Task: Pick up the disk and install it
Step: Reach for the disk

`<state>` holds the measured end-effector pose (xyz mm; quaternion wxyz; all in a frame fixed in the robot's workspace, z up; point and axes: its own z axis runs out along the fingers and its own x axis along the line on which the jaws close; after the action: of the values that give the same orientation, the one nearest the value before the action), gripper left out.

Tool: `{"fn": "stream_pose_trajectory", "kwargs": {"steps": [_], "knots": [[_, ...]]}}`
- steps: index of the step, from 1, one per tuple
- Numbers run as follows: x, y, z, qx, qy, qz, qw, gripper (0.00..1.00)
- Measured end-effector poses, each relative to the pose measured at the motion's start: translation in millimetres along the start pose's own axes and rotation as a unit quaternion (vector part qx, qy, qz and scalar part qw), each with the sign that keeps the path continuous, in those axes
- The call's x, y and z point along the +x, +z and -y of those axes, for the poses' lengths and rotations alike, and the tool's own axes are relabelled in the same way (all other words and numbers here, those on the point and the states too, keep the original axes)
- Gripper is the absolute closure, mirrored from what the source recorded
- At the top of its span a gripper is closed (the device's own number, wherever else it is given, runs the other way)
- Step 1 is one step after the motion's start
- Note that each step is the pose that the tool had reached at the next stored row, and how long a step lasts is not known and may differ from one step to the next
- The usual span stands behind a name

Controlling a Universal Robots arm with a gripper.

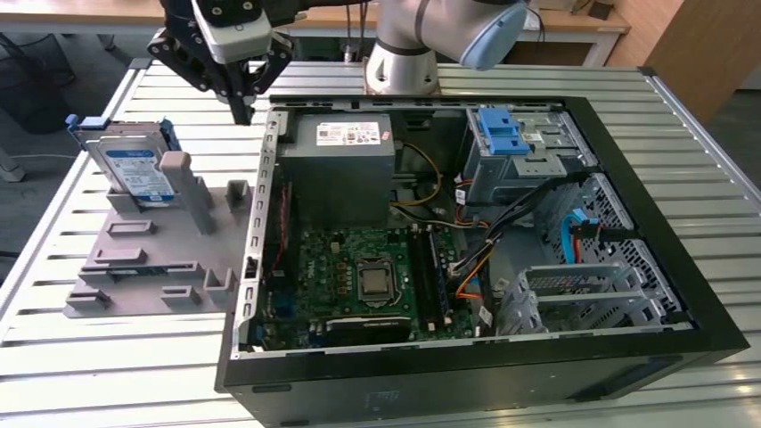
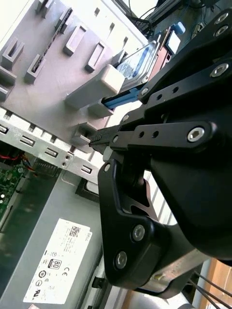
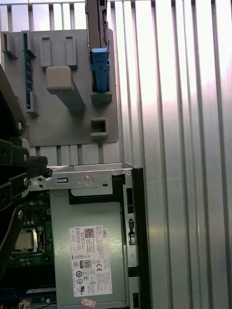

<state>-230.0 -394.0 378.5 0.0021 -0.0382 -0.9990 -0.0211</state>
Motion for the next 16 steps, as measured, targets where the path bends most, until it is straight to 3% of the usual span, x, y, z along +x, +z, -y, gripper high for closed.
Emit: {"fn": "stream_pose_trajectory", "kwargs": {"steps": [6, 16], "knots": [[13.8, 0.9, -0.1, 0.0001, 0.000, -0.0016, 1.0000, 0.89], [36.6, 3.3, -6.7, 0.0001, 0.000, -0.0016, 1.0000, 0.89]]}}
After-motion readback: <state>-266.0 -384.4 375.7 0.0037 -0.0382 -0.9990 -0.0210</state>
